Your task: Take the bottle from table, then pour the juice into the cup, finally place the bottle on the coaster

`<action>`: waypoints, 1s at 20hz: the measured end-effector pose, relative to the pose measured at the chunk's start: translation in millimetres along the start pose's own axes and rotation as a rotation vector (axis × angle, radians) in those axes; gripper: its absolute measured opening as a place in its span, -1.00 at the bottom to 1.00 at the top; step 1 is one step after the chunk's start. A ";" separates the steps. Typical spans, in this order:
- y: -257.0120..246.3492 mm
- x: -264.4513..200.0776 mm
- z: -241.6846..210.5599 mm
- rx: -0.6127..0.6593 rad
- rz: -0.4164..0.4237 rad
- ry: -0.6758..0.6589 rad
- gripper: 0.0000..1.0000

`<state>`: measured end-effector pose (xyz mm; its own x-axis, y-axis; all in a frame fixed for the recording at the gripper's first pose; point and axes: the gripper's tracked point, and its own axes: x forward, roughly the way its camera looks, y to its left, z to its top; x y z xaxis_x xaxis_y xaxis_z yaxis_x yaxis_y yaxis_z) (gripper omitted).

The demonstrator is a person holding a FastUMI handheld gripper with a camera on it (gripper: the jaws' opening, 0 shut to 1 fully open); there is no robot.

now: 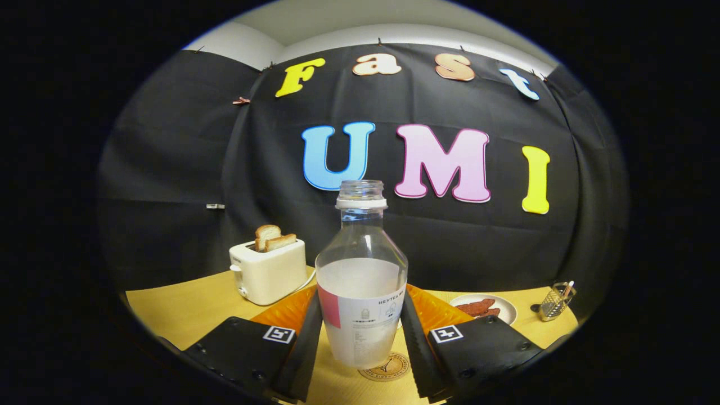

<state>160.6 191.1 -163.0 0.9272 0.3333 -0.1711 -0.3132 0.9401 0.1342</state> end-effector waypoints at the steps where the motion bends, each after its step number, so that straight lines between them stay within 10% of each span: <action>1: -4.8 5.6 -13.3 -0.002 -0.009 0.014 0.44; 20: -40.7 40.9 -118.8 0.023 -0.078 0.072 0.48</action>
<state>186.8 174.9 -291.4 0.9311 0.2645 -0.2512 -0.2354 0.9618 0.1399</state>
